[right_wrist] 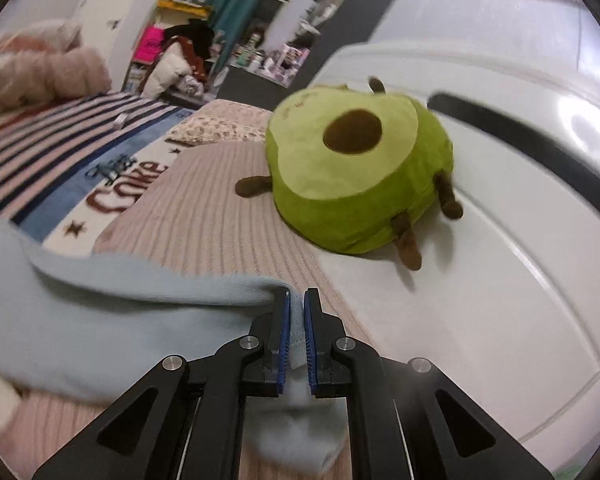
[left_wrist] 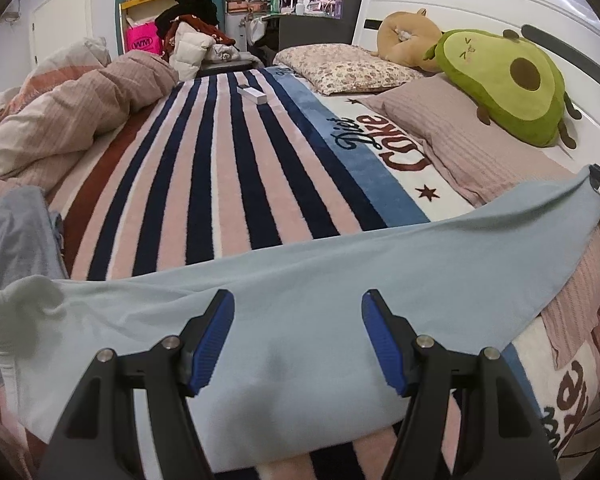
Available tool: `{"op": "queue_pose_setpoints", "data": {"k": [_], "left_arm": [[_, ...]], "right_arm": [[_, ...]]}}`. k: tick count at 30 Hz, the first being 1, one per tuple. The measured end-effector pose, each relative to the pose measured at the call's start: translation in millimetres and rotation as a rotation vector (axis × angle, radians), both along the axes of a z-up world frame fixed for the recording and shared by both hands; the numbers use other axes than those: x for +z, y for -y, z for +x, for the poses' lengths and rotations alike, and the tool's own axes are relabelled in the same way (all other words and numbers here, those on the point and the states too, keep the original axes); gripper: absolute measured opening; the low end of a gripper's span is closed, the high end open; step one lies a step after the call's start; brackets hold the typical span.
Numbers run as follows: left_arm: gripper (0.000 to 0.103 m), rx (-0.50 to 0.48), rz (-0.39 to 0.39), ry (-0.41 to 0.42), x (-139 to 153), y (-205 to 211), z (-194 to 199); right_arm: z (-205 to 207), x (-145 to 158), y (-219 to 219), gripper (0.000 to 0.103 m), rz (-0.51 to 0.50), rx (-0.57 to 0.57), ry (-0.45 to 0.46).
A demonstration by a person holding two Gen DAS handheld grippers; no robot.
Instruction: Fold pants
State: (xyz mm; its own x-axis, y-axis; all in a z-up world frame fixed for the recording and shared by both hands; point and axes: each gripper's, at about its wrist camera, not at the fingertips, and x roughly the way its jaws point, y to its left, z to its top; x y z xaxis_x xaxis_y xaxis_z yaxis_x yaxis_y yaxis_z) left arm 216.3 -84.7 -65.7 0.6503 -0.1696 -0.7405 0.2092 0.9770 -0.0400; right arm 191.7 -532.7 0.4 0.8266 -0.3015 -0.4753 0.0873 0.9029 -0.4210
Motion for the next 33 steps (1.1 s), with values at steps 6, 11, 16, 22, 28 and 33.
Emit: {"op": "queue_pose_setpoints", "data": {"k": [6, 11, 16, 22, 28, 33], "left_arm": [[0.062, -0.007, -0.008, -0.004, -4, 2, 3], [0.062, 0.015, -0.024, 0.001, 0, -5, -3], [0.062, 0.023, -0.029, -0.008, 1, -9, -14], [0.062, 0.02, -0.032, -0.01, 4, -10, -26], [0.062, 0.049, -0.036, 0.003, 6, -19, -35], [0.062, 0.1, -0.034, 0.023, 10, -39, -51]], "right_arm": [[8, 4, 26, 0.022, 0.116, -0.112, 0.036], [-11, 10, 33, 0.044, 0.209, -0.063, 0.026], [-26, 0, 41, 0.056, 0.309, -0.013, -0.081], [-35, -18, 36, 0.059, 0.351, 0.128, -0.149], [-36, -22, 24, 0.012, 0.339, 0.147, -0.163], [-48, 0, 28, 0.009, 0.37, 0.069, -0.076]]}}
